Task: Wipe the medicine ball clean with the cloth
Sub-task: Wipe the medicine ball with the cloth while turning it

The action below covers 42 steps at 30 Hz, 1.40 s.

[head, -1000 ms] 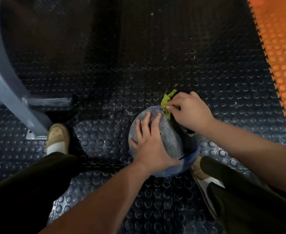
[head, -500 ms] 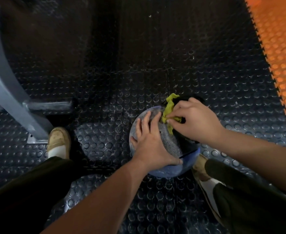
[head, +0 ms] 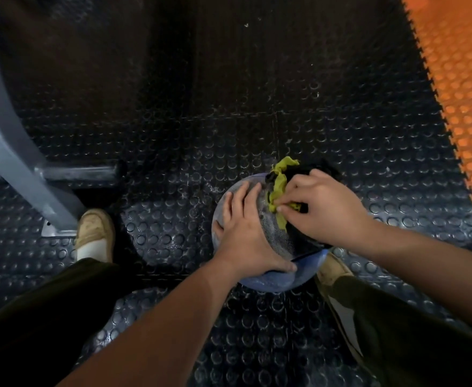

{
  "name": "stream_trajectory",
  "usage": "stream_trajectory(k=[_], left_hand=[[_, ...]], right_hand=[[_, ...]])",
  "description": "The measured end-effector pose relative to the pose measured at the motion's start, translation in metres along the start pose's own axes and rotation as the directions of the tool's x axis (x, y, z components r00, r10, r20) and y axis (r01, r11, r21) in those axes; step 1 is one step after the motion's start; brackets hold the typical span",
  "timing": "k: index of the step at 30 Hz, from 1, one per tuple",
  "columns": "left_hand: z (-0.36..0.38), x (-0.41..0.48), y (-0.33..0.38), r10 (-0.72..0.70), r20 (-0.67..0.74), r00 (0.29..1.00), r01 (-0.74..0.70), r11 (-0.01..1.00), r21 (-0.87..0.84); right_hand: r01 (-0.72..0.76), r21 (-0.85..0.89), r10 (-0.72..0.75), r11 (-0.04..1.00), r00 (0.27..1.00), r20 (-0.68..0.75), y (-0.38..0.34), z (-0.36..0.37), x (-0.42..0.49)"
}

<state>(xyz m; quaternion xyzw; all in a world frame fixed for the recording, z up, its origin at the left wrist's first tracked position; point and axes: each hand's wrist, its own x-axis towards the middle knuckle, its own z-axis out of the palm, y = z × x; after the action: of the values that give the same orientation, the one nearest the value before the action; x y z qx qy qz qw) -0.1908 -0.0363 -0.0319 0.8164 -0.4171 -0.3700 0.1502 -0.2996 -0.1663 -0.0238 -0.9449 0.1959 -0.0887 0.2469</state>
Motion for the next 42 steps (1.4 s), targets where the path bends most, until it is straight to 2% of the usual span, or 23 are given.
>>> stream_trajectory(k=[4,7,9,11,14,17,21,23,25,28,30,32,35,38,40,42], left_hand=[[0.003,0.0,0.005,-0.017,-0.021,1.0,0.018,0.999,0.04],[0.002,0.003,0.008,-0.04,-0.016,0.999,0.041,0.999,0.027],[-0.001,0.005,0.007,-0.037,-0.023,0.999,0.037,0.999,0.007],[-0.004,0.008,0.004,-0.031,-0.02,0.999,0.031,0.999,-0.008],[-0.007,0.011,-0.001,-0.032,-0.018,0.999,0.032,0.999,-0.014],[-0.005,0.011,-0.005,-0.017,-0.027,1.0,0.016,1.0,-0.026],[-0.002,0.008,0.0,-0.011,-0.009,1.0,0.012,1.0,0.011],[-0.002,0.008,0.001,-0.024,-0.01,1.0,0.024,0.999,0.027],[-0.002,0.009,0.0,-0.016,-0.016,1.0,0.017,0.999,0.036],[0.0,0.008,0.0,0.0,-0.021,1.0,0.0,0.999,0.035],[0.0,0.008,0.0,0.004,-0.032,0.999,-0.004,1.0,0.006],[-0.004,0.009,-0.003,0.012,-0.039,0.999,-0.013,1.0,-0.01],[-0.011,0.015,-0.008,0.006,-0.03,1.0,-0.007,1.0,-0.015],[-0.012,0.017,-0.014,0.004,-0.047,0.999,-0.005,1.0,-0.013],[-0.012,0.017,-0.015,0.032,-0.058,0.998,-0.033,0.999,-0.009],[-0.012,0.016,-0.017,0.027,-0.045,0.999,-0.026,0.999,0.018]], right_hand=[[-0.096,0.015,0.095,0.995,0.995,0.004,0.01,0.0,0.038],[-0.236,-0.046,0.24,0.971,0.962,0.13,0.021,0.005,0.074],[-0.269,-0.05,0.274,0.962,0.944,0.186,0.025,0.006,0.081],[-0.217,-0.044,0.221,0.975,0.962,0.161,0.022,0.004,0.071],[-0.083,-0.004,0.083,0.997,0.996,0.026,0.006,0.002,0.03],[0.018,0.025,-0.017,1.0,0.999,-0.041,-0.007,0.003,-0.01],[0.041,0.005,-0.041,0.999,0.998,-0.048,0.002,0.002,-0.005],[-0.008,-0.02,0.007,1.0,0.999,-0.049,0.005,0.005,0.015],[-0.084,-0.056,0.083,0.995,0.996,-0.017,0.011,0.007,0.045],[-0.195,-0.147,0.22,0.97,0.959,0.18,0.026,0.012,0.086],[-0.247,-0.125,0.271,0.961,0.932,0.242,0.033,0.016,0.094],[-0.22,-0.066,0.229,0.973,0.952,0.203,0.031,0.015,0.082],[-0.072,-0.008,0.072,0.997,0.994,0.077,0.009,0.008,0.044],[0.115,-0.078,-0.118,0.99,0.992,-0.038,-0.019,0.005,0.007],[0.141,-0.11,-0.145,0.984,0.989,-0.028,-0.018,0.006,0.004],[0.09,-0.129,-0.087,0.988,0.996,0.025,-0.019,0.006,0.02]])
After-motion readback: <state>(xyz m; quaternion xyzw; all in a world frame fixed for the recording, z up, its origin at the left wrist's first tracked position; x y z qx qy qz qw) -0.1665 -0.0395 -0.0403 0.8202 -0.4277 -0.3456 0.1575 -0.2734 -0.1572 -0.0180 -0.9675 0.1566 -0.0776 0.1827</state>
